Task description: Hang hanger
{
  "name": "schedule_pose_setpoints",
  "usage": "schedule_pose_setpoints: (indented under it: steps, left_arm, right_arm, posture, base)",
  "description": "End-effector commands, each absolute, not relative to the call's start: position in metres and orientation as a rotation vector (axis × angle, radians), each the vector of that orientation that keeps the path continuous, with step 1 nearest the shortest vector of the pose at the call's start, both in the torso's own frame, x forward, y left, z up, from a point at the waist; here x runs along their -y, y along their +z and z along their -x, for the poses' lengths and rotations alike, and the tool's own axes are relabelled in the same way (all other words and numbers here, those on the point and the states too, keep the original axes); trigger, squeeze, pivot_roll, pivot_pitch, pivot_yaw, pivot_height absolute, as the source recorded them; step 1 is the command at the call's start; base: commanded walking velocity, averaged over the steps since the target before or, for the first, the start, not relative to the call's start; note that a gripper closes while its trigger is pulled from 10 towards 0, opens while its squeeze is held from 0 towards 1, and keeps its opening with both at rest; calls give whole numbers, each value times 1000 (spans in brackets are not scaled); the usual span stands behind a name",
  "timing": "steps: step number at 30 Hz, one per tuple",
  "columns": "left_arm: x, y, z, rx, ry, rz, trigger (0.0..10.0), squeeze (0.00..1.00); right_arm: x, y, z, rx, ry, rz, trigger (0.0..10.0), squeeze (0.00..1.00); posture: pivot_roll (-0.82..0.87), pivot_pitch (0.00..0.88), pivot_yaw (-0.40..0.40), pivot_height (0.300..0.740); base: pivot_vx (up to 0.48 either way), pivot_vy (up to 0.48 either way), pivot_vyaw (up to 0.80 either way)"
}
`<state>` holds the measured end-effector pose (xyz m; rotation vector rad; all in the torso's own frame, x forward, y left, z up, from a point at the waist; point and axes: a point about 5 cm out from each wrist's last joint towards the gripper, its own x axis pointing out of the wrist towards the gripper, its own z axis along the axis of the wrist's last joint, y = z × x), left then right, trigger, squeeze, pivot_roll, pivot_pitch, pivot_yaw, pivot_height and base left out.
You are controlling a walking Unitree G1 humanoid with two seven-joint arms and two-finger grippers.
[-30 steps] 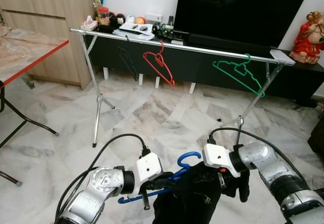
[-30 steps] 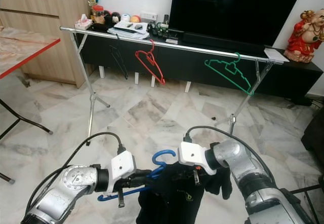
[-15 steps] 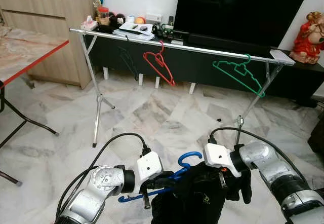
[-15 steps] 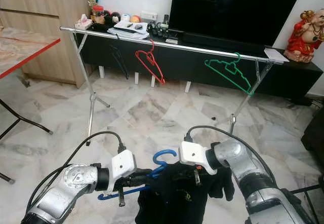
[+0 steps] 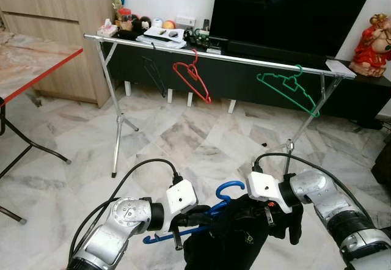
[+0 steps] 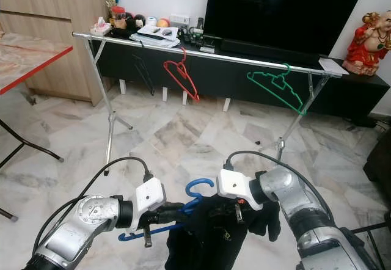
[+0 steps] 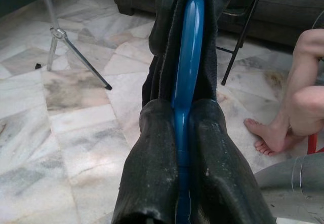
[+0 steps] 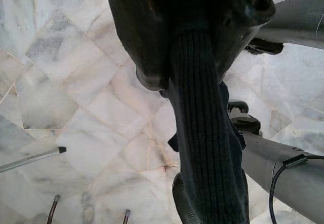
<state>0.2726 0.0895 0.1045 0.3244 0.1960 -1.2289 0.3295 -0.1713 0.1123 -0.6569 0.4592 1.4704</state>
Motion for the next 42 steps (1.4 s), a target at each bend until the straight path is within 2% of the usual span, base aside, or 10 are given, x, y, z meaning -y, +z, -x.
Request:
schedule_pose_setpoints:
  steps: [1,4,5,6,7,10,23,29,41,42]
  left_arm:
    - [-76,128,-278,-72,-1229,-319,10000,0]
    - [-75,128,-277,-62,-1241,-296,10000,0]
    - [-74,129,-276,-63,-1262,-286,10000,306]
    - [-73,129,-274,-65,-1277,-280,10000,306]
    - [-73,128,-273,-70,-1288,-286,10000,918]
    - [-74,126,-273,-75,-1286,-304,10000,1000]
    - [-89,122,-273,-118,-1279,-337,10000,1000]
    - [-126,115,-268,-203,-1210,-411,10000,1000]
    - [-184,97,-275,-173,-734,-324,10000,1000]
    - [-185,96,-275,-173,-722,-319,10000,902]
  right_arm:
    - [166,111,-328,-439,1497,647,0,0]
    - [168,113,-328,-443,1498,652,0,0]
    - [169,113,-328,-445,1493,657,0,0]
    - [169,113,-328,-447,1490,660,0,0]
    - [170,112,-328,-449,1489,661,0,0]
    - [170,112,-328,-450,1491,661,0,0]
    - [177,108,-327,-489,1463,717,0,0]
    - [192,103,-327,-560,1391,773,0,0]
    - [195,116,-348,-464,1105,833,0,0]
    - [195,116,-349,-458,1100,836,0,0]
  posture:
    - [134,0,-143,740]
    - [129,0,-144,740]
    - [128,0,-144,740]
    - [128,0,-144,740]
    - [128,0,-144,740]
    - [128,0,-144,740]
    - [126,0,-142,740]
    - [124,0,-137,740]
    - [126,0,-145,740]
    - [126,0,-145,740]
  base:
    - [0,0,0]
    - [0,0,0]
    - [0,0,0]
    - [0,0,0]
    - [0,0,0]
    - [0,0,0]
    - [0,0,0]
    - [0,0,0]
    - [0,0,0]
    - [0,0,0]
